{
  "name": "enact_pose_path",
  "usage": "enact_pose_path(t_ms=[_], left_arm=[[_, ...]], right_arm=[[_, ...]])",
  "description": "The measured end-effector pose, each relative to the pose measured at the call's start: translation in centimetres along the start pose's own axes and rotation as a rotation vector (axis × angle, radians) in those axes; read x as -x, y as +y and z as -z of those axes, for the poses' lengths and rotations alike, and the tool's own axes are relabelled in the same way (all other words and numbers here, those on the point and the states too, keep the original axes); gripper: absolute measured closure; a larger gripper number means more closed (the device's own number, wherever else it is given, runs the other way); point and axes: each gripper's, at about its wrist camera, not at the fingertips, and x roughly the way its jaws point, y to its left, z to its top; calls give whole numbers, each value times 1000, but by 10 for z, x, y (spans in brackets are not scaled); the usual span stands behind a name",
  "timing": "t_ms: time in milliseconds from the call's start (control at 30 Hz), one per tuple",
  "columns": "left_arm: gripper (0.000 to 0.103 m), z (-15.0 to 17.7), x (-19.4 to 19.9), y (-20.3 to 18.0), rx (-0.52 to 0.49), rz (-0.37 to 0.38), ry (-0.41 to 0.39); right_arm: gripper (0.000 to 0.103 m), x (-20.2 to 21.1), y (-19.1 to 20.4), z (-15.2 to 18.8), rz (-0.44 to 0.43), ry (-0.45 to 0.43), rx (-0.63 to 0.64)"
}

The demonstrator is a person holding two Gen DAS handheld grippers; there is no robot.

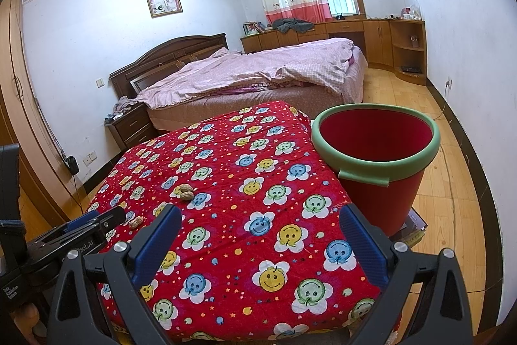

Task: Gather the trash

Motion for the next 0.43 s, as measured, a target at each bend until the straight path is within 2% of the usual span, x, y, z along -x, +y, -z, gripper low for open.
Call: enact_pose_path(t_ms=[433], left_arm=[[53,-3,-3,4,1,-3,3]], right_arm=[[3,0,2,2,0,1,0]])
